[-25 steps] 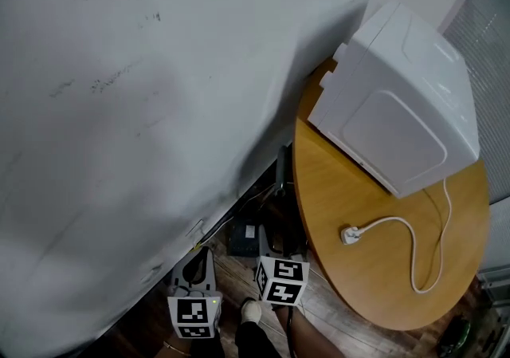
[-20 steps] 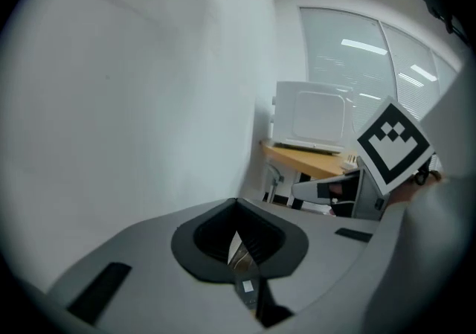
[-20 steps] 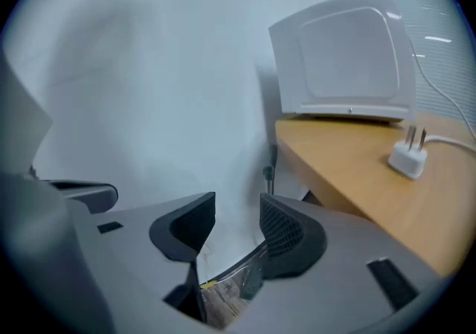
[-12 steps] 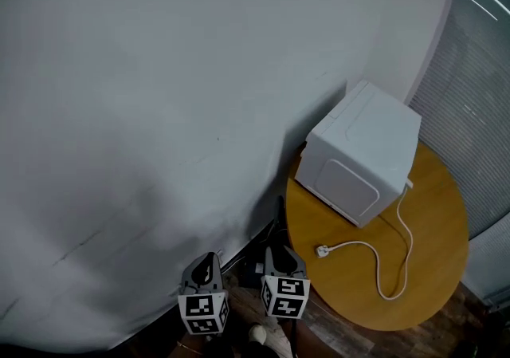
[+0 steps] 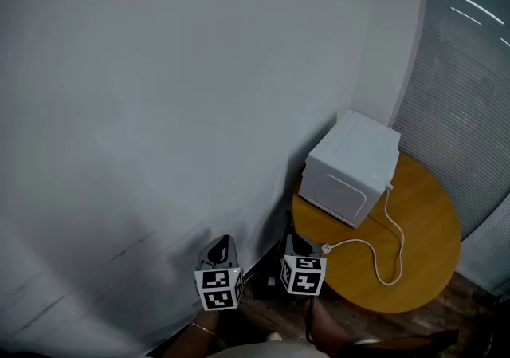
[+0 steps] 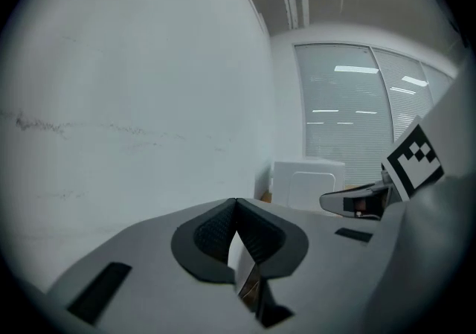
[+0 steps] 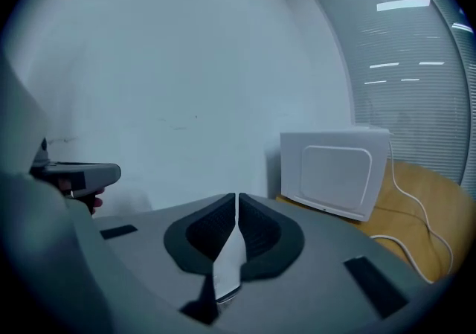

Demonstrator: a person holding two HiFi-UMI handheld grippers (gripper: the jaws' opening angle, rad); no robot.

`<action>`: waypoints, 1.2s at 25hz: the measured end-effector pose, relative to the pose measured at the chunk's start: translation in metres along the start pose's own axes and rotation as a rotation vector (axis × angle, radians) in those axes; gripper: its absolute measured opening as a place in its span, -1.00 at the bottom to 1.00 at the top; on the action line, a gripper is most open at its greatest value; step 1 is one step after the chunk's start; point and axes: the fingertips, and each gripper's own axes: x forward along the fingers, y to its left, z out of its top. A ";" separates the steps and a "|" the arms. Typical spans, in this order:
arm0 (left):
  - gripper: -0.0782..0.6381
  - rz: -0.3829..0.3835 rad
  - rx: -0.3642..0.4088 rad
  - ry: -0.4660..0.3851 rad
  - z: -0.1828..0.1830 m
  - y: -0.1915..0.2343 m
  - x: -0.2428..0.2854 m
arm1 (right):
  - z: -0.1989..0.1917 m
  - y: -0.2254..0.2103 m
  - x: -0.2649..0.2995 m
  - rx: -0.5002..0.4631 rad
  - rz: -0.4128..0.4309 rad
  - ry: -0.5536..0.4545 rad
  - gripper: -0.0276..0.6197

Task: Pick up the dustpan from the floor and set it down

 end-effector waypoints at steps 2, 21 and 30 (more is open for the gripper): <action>-0.74 -0.018 0.012 -0.012 0.018 0.006 0.004 | 0.014 0.005 -0.002 0.008 -0.003 -0.011 -0.79; -0.74 -0.083 -0.028 0.004 0.012 0.009 -0.016 | 0.012 0.022 -0.039 -0.081 -0.035 0.010 -0.82; -0.74 -0.067 -0.035 0.021 0.001 0.009 -0.021 | 0.010 0.021 -0.043 -0.094 -0.029 0.014 -0.82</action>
